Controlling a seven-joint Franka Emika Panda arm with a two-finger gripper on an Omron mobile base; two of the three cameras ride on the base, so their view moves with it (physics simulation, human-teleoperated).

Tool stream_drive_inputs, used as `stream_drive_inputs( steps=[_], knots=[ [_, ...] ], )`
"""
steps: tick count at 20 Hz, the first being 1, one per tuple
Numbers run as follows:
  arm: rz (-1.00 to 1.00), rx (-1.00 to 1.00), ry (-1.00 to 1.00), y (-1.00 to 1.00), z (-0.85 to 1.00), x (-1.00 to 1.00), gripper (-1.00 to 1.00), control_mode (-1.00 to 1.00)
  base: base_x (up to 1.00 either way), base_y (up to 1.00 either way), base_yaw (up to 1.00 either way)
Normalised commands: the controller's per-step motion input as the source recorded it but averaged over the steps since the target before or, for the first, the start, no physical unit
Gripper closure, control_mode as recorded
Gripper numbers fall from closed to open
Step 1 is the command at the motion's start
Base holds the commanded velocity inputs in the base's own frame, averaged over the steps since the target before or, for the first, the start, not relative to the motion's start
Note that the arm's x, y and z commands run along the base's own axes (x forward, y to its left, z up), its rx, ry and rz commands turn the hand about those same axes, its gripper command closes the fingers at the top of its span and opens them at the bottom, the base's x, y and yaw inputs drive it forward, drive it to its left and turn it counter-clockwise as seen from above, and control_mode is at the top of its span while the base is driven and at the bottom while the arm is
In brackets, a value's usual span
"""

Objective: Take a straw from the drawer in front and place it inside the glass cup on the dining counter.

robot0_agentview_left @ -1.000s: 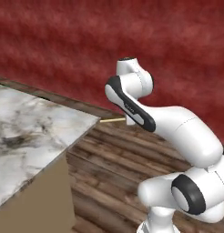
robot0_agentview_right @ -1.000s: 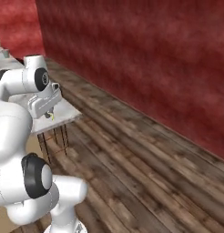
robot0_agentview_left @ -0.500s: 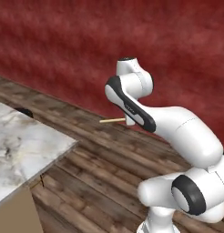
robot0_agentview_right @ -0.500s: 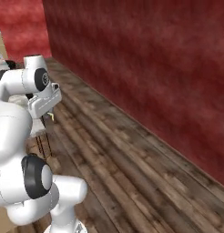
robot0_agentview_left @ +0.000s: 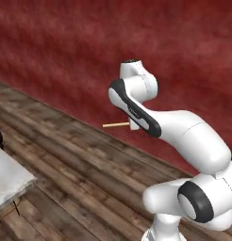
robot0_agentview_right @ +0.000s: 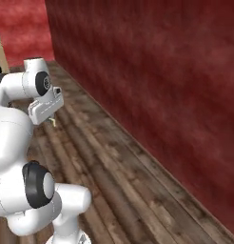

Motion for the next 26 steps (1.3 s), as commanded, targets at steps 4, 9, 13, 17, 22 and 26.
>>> stream_drive_inputs(
  steps=[4, 9, 13, 17, 22, 26],
  knots=[
    [0.0, 0.0, 0.0, 0.0, 0.0, 0.0, 1.0, 1.0, 1.0, -0.64, 0.31],
    [0.0, 0.0, 0.0, 0.0, 0.0, 0.0, 1.0, 1.0, 1.0, -0.39, 0.4],
    [0.0, 0.0, 0.0, 0.0, 0.0, 0.0, 1.0, 1.0, 1.0, -0.27, 0.38],
    [0.0, 0.0, 0.0, 0.0, 0.0, 0.0, 1.0, 1.0, 1.0, -0.26, 0.34],
    [0.0, 0.0, 0.0, 0.0, 0.0, 0.0, 1.0, 1.0, 1.0, -0.11, 0.16],
    [0.0, 0.0, 0.0, 0.0, 0.0, 0.0, 1.0, 1.0, 1.0, -0.06, 0.06]
  ],
)
